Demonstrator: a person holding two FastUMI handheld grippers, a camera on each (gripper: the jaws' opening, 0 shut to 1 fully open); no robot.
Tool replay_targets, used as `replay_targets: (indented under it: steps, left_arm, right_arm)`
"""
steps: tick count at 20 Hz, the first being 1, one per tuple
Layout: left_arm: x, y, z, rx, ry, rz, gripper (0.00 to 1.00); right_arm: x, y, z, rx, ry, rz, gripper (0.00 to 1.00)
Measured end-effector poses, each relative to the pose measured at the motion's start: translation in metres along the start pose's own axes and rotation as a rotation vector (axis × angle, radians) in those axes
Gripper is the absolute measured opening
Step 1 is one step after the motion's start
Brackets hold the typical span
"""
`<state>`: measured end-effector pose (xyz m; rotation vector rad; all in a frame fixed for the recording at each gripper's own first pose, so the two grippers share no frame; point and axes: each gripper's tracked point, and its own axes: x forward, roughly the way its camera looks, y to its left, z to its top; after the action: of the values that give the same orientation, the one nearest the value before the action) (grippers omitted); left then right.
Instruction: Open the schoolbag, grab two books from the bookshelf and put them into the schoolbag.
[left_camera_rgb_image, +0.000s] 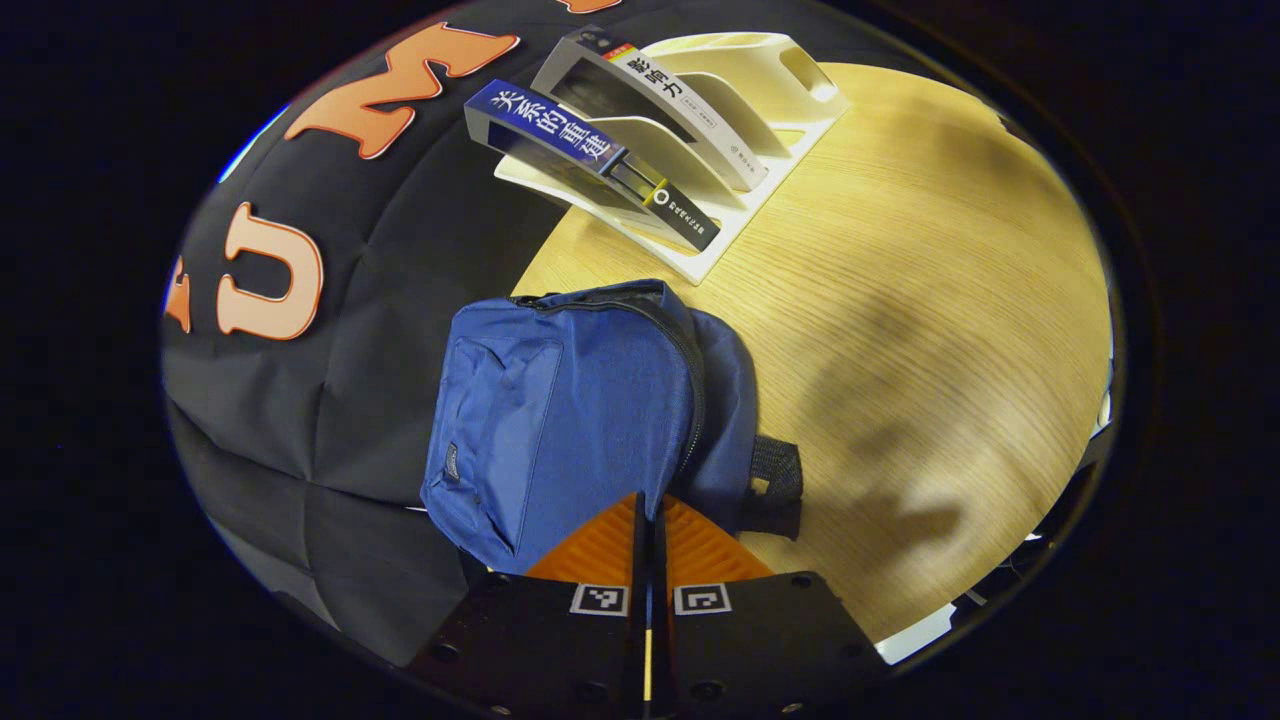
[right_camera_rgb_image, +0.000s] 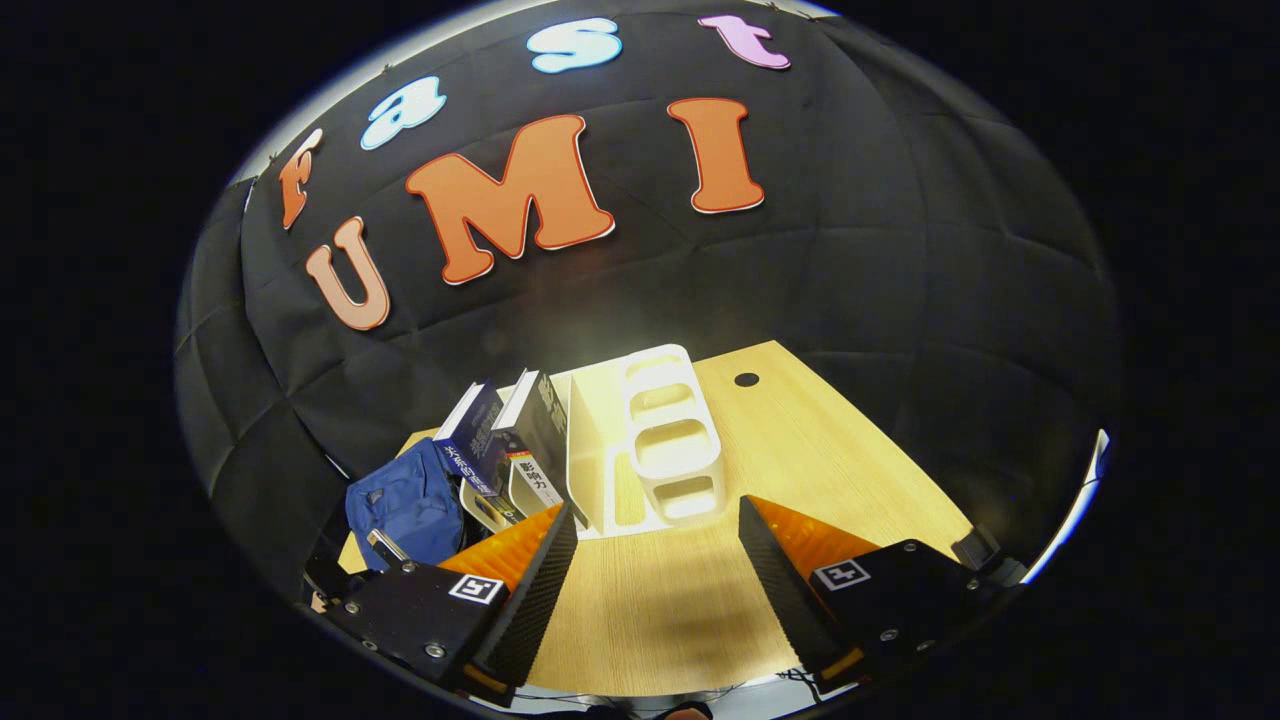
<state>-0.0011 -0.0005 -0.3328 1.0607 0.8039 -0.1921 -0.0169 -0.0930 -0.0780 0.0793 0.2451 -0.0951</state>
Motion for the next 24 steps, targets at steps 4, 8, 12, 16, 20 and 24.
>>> replay_targets:
  steps: [4,8,12,16,20,24]
  left_arm:
    - [-0.005,0.006,0.000,-0.047,0.026,-0.113,0.01]
    - [-0.017,0.029,0.012,-0.106,0.028,-0.256,0.01]
    - [-0.028,0.062,0.022,-0.108,-0.006,-0.344,0.01]
    - [-0.030,0.104,0.026,-0.024,-0.052,-0.350,0.01]
    - [-0.027,0.152,0.038,0.046,-0.123,-0.333,0.01]
    - [-0.016,0.197,0.044,0.078,-0.167,-0.300,0.01]
  right_arm:
    - [0.003,0.010,0.007,0.016,-0.015,0.054,0.96]
    - [0.012,0.019,0.007,0.030,-0.017,0.058,0.97]
    - [0.017,0.042,0.011,0.077,-0.035,0.045,0.96]
    - [0.022,0.066,0.011,0.064,-0.050,0.018,0.97]
    - [0.026,0.096,0.009,0.065,-0.057,0.001,0.97]
    - [0.023,0.115,0.013,0.069,-0.082,-0.035,0.97]
